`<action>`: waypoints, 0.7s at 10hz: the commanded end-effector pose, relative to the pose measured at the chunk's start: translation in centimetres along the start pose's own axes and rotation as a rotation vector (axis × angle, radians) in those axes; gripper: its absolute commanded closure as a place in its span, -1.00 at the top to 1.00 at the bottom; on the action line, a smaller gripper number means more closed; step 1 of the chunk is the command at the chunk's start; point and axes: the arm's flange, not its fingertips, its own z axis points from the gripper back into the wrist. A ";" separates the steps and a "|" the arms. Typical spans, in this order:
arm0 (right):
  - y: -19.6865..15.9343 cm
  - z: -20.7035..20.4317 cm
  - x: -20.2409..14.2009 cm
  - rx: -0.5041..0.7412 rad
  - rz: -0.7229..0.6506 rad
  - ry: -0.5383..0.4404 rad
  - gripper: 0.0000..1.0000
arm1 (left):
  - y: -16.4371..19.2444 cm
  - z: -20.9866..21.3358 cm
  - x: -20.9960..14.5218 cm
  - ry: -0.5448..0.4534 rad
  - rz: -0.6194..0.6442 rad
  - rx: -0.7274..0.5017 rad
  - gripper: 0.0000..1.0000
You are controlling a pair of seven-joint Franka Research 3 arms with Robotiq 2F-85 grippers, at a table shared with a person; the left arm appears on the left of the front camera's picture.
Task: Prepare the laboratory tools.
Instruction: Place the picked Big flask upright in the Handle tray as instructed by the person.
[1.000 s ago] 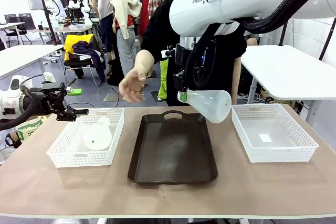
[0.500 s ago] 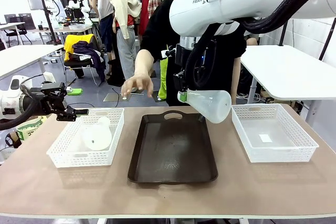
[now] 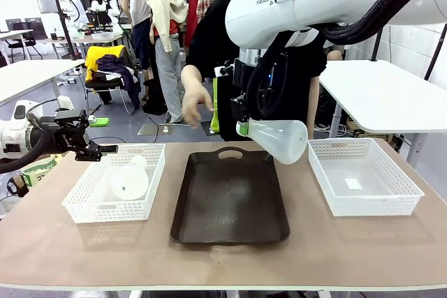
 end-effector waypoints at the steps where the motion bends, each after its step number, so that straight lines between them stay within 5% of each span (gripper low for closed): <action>1: 0.1 -0.1 0.0 0.000 0.002 0.002 -1.00 | -0.1 0.1 0.0 -0.006 -0.003 0.004 1.00; 5: 0.0 0.0 0.0 0.000 0.000 0.000 -1.00 | -0.1 0.1 0.0 -0.006 -0.003 0.004 1.00; 7: 0.4 0.3 0.1 0.052 0.110 -0.079 -1.00 | -0.1 0.1 0.0 -0.006 -0.003 0.004 1.00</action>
